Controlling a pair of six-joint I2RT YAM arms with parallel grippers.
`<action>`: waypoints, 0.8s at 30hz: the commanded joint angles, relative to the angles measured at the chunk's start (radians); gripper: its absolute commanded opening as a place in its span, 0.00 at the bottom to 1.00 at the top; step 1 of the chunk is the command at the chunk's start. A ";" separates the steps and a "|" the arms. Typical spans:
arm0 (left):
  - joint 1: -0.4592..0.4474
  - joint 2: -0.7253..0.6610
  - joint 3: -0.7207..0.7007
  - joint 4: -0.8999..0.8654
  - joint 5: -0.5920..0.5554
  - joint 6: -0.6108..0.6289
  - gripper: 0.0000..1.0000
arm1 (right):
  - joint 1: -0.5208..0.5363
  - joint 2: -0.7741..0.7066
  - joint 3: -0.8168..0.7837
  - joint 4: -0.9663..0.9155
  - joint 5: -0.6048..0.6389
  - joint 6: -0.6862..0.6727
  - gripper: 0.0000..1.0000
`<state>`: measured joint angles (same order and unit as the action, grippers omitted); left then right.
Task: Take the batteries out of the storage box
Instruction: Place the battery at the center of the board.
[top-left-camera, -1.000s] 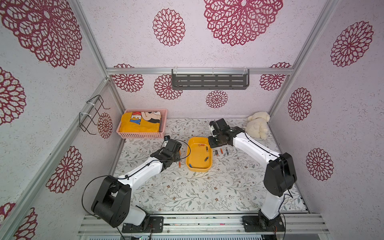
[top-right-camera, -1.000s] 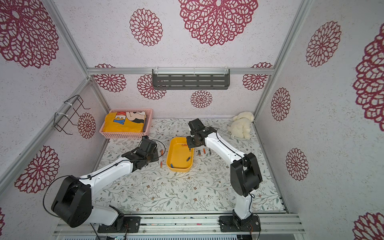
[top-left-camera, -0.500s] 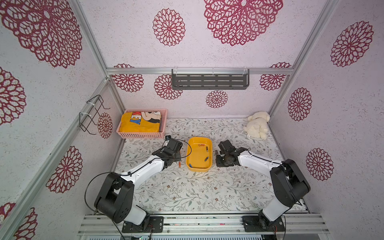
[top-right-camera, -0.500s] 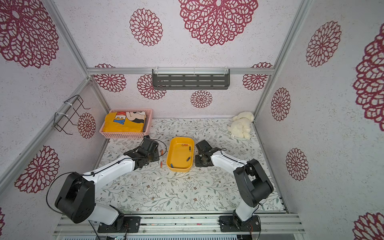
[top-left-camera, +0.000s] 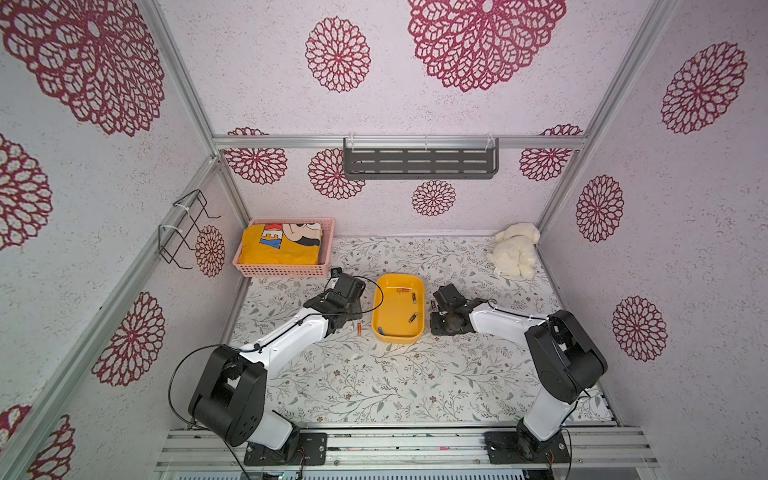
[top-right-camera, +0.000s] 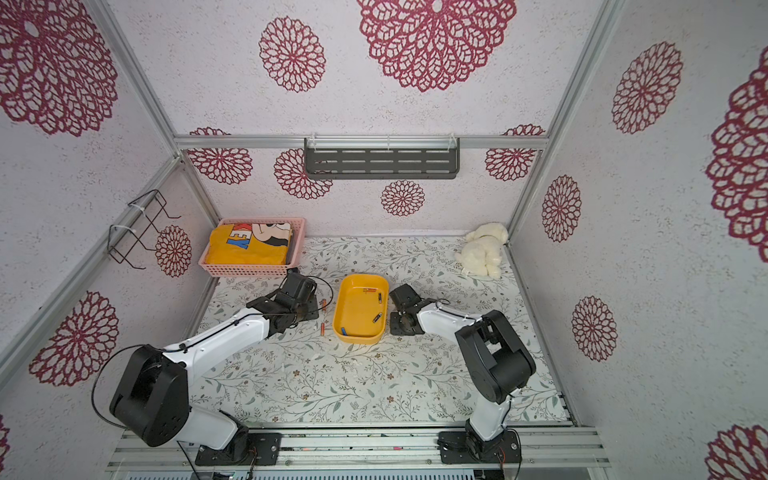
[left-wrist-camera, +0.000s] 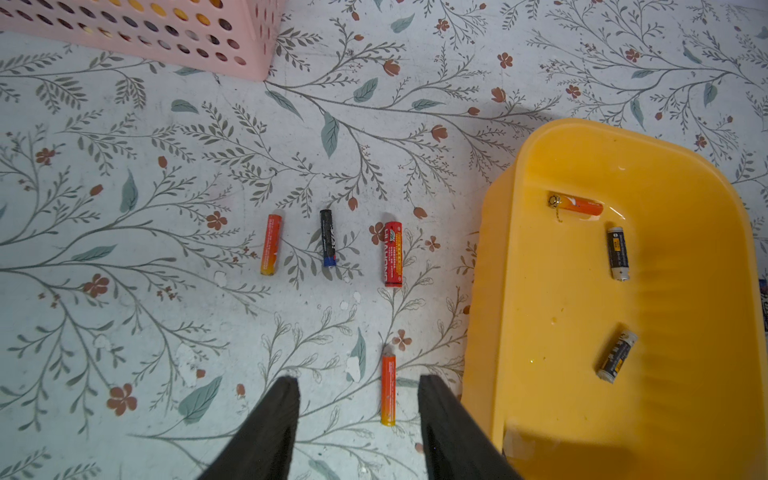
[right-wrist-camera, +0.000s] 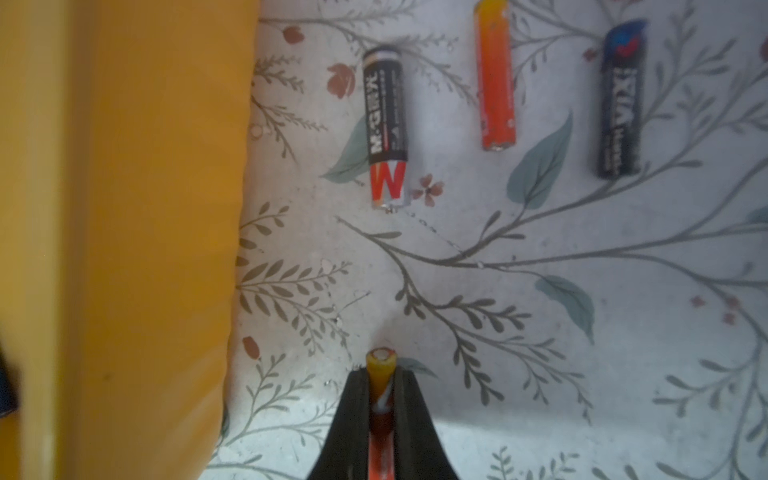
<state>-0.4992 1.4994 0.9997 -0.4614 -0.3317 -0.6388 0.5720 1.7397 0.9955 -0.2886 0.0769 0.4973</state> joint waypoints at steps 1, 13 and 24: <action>0.003 -0.001 0.048 -0.036 -0.015 0.007 0.50 | 0.000 -0.003 -0.004 0.007 0.035 -0.001 0.08; -0.098 0.108 0.340 -0.164 -0.034 -0.002 0.55 | -0.004 -0.046 0.012 -0.019 0.033 0.000 0.34; -0.131 0.524 0.681 -0.175 0.184 -0.078 0.49 | -0.056 -0.372 -0.082 0.147 0.129 -0.142 0.45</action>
<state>-0.6262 1.9476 1.6272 -0.6178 -0.2192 -0.6930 0.5186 1.4616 0.9588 -0.2428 0.1593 0.4339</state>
